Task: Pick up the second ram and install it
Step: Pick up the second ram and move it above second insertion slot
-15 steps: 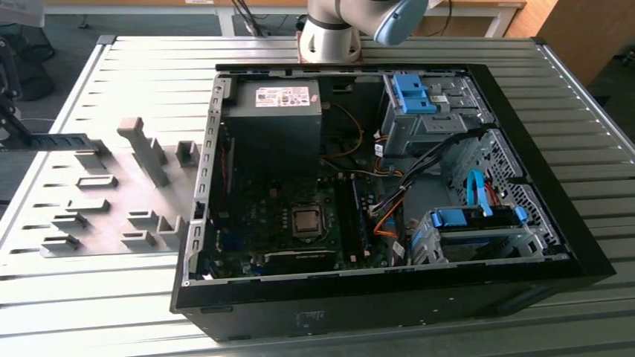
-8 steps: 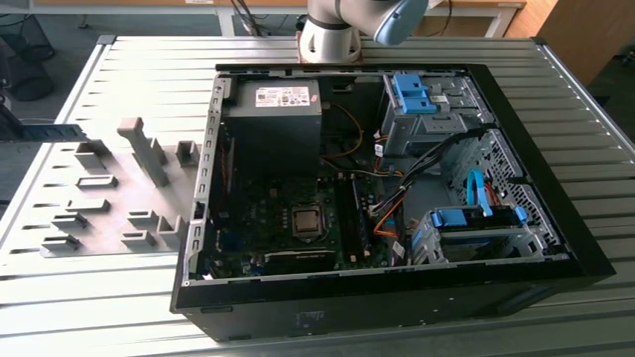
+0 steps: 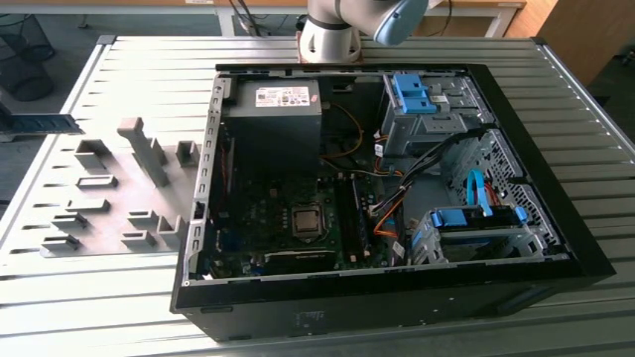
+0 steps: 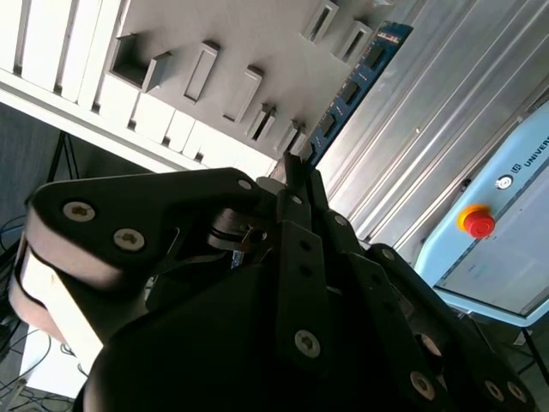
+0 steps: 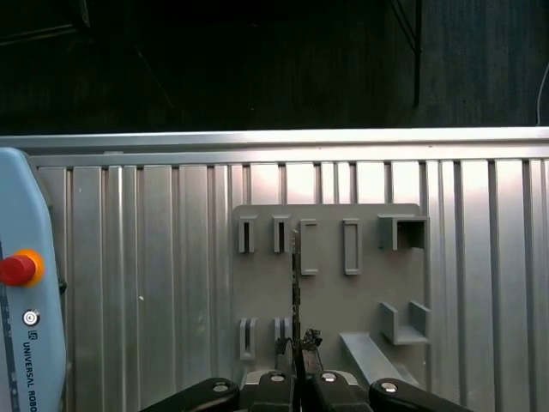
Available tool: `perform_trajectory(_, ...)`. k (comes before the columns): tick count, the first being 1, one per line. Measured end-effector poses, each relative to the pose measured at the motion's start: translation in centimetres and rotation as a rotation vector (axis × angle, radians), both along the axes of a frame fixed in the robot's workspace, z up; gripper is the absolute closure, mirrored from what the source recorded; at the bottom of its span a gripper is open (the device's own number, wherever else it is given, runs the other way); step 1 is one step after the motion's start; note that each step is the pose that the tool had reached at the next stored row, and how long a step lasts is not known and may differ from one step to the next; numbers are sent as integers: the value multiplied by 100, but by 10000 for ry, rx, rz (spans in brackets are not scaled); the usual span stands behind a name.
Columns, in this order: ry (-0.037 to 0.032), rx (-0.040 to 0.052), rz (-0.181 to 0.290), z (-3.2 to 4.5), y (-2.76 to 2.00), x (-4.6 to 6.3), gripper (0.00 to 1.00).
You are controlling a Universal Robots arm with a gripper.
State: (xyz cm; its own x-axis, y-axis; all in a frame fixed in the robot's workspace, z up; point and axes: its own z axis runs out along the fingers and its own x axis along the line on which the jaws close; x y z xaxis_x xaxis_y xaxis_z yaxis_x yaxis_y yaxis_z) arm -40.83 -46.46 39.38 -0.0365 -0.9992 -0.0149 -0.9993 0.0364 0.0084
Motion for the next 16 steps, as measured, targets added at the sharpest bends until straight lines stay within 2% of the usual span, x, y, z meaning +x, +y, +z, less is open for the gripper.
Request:
perform_trajectory(3,-2,2,0,27,0,0,86)
perform_trajectory(16,-1,1,0,31,0,30,86)
